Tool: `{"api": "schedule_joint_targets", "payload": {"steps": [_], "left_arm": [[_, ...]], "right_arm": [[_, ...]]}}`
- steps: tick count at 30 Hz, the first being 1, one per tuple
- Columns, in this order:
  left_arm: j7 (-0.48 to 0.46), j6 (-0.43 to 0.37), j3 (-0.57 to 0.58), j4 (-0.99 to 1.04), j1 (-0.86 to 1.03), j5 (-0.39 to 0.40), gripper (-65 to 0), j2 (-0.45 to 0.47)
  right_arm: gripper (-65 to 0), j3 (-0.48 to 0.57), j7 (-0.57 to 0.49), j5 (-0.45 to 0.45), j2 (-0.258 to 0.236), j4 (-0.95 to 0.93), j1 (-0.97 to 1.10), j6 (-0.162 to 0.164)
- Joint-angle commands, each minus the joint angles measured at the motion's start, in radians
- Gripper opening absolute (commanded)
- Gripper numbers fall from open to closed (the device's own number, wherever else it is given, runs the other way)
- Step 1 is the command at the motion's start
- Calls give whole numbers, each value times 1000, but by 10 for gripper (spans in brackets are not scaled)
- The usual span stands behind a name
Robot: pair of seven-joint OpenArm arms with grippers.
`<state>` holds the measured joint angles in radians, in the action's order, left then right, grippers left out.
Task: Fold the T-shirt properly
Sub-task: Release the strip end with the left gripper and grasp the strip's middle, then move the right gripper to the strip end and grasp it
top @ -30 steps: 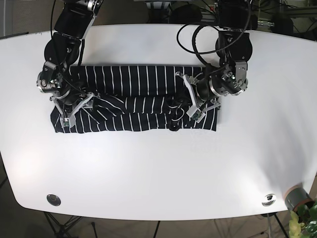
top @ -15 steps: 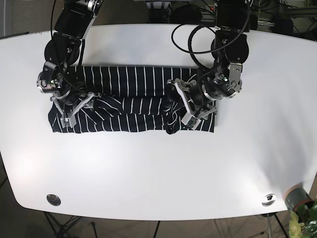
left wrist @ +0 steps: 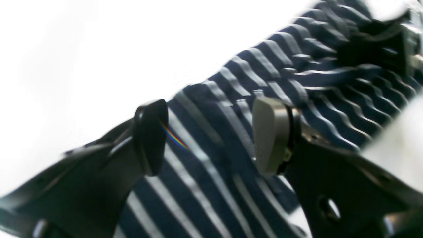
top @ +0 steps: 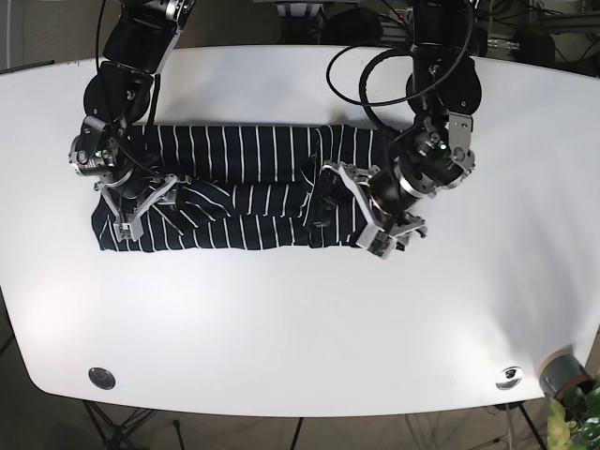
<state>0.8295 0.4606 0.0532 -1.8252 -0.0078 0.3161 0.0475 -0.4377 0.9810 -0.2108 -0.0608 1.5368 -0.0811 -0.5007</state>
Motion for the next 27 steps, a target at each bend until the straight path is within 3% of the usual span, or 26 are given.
{"api": "schedule_joint_targets", "payload": {"steps": [1,9,14,19,27], "left_arm": [[-22,-3,-40,0,-1,13,-292,13],[-23,0,-49,129,1,15,-592,53],[-46,2,-42,190,-1,15,-594,48],[-106,2,81,212,-4,15,-593,50],[-134,-3,267,322,-88,15,-593,45]], "right_arm": [[-263,0,-14,-22,-6,23,-19,-6],[-263,-5,-12,-189,-12,26,-7,-6],[-258,-5,-12,-322,-40,72,10,-6],[-262,-25,-12,-447,-72,100,31,3],[-262,-114,40,-496,-83,101,36,3]]}}
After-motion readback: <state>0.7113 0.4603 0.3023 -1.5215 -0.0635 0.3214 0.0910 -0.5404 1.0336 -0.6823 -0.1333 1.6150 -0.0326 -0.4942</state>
